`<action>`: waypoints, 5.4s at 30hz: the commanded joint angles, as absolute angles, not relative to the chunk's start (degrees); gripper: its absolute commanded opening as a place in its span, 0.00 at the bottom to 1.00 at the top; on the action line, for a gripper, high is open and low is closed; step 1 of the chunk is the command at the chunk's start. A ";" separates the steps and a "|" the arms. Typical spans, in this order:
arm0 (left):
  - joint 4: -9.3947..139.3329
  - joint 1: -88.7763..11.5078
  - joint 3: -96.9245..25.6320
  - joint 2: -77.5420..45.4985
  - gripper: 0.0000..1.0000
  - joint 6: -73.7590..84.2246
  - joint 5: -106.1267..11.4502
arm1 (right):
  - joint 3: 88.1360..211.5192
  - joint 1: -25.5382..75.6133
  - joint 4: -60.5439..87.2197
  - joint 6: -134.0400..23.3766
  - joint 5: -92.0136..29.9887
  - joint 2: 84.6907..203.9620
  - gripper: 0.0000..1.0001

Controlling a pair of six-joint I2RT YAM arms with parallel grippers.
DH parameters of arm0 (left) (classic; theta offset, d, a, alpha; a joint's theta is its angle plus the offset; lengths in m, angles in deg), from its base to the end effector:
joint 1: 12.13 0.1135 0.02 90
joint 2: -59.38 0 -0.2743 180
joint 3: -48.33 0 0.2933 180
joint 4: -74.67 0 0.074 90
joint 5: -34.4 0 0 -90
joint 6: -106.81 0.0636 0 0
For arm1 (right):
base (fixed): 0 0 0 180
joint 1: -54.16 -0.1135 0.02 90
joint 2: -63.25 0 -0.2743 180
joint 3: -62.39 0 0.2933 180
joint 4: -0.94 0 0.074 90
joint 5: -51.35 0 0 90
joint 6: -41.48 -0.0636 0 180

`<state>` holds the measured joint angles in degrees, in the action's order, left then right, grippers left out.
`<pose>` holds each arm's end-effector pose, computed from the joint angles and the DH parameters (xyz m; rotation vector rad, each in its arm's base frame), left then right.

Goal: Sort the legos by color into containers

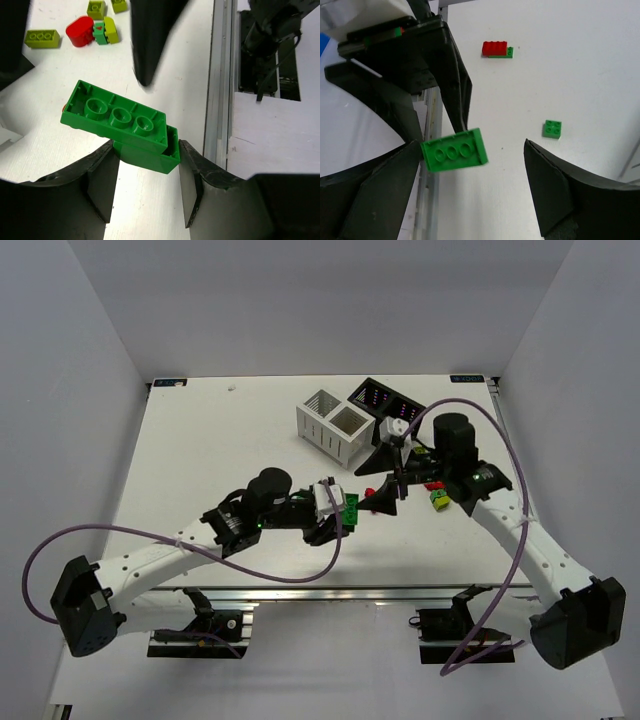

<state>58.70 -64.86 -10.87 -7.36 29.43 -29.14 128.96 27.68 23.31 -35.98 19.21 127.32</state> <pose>0.1728 -0.2738 0.2748 1.3566 1.5369 -0.9029 0.2396 0.1795 0.3363 -1.2387 1.4394 1.1221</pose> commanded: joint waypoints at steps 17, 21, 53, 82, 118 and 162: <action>60.14 -65.75 -6.54 2.17 0.39 29.38 -26.16 | 160.85 29.73 87.63 23.82 41.94 156.93 0.67; 60.14 -66.01 -6.46 2.52 0.39 29.47 -26.07 | 161.56 29.21 87.63 23.29 42.38 157.73 0.66; 59.96 -66.10 -6.28 3.40 0.39 30.44 -28.79 | 161.73 23.67 87.54 19.16 42.12 157.90 0.23; 57.51 -65.49 -9.35 -1.61 0.36 28.68 -34.68 | 153.06 26.57 61.76 -8.30 32.84 141.31 0.00; 51.36 -42.46 -61.11 -53.63 0.41 17.78 -59.11 | 125.35 30.43 18.72 -39.73 -1.39 111.50 0.00; 53.55 -42.11 -14.63 2.16 0.82 -1.91 -53.32 | 174.94 29.73 21.44 -36.83 -13.96 166.65 0.00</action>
